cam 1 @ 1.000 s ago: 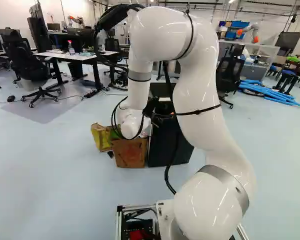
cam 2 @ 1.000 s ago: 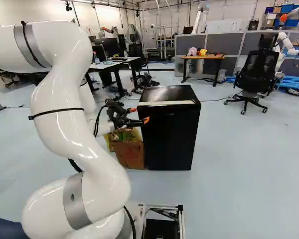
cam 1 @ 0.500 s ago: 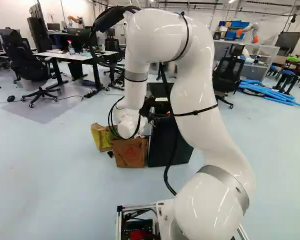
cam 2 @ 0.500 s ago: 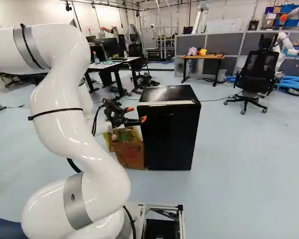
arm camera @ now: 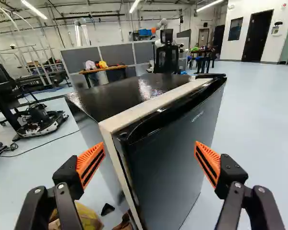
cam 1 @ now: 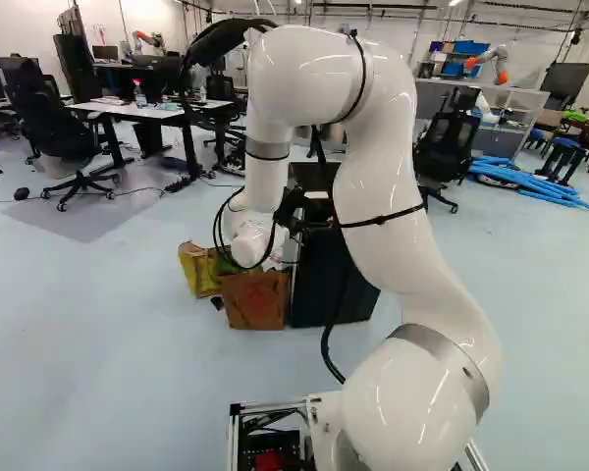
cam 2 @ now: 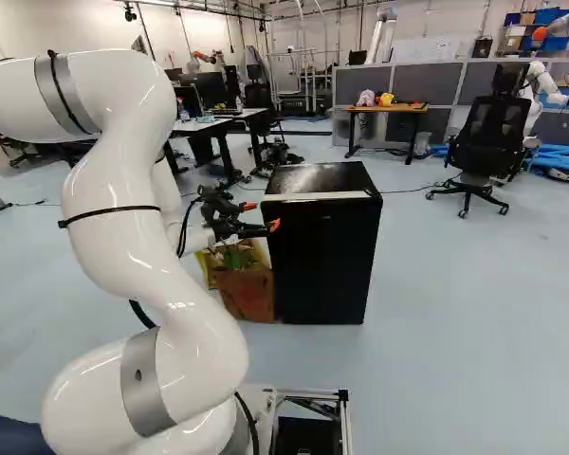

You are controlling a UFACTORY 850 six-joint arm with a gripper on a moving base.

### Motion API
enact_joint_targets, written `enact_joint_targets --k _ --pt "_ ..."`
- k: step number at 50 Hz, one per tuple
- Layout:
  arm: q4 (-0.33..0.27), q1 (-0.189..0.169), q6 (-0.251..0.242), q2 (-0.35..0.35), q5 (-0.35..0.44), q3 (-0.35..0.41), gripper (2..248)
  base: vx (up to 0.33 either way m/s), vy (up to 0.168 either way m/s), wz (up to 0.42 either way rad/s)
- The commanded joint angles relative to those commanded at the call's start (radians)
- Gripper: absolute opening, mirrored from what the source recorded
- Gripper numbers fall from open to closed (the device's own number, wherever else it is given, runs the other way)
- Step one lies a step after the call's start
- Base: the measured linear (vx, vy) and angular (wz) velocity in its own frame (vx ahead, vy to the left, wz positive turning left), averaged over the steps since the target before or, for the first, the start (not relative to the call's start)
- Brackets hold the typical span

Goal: Grab a drink from the fridge

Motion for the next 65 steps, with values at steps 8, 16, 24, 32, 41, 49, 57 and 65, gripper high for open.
enact_joint_targets --k 8,16,24,32,41,49,57,65 --pt "0.0 -0.008 0.0 0.0 0.0 0.0 247 0.0 0.0 0.0" --pt "0.0 -0.018 0.0 -0.001 0.0 -0.003 247 0.0 0.0 0.0" --pt "0.0 -0.026 0.0 -0.004 0.0 -0.007 247 0.0 0.0 0.0" --pt "0.0 -0.031 0.0 -0.007 0.0 -0.013 247 0.0 0.0 0.0" --pt "0.006 -0.035 0.0 -0.007 0.0 -0.013 247 0.0 0.0 0.0" --pt "0.018 -0.039 0.0 -0.007 0.0 -0.013 247 0.0 0.0 0.0" --pt "0.031 -0.038 0.0 -0.006 0.0 -0.01 247 0.0 0.0 0.0" --pt "0.044 -0.036 0.0 0.0 0.0 0.0 247 0.0 0.0 0.0"
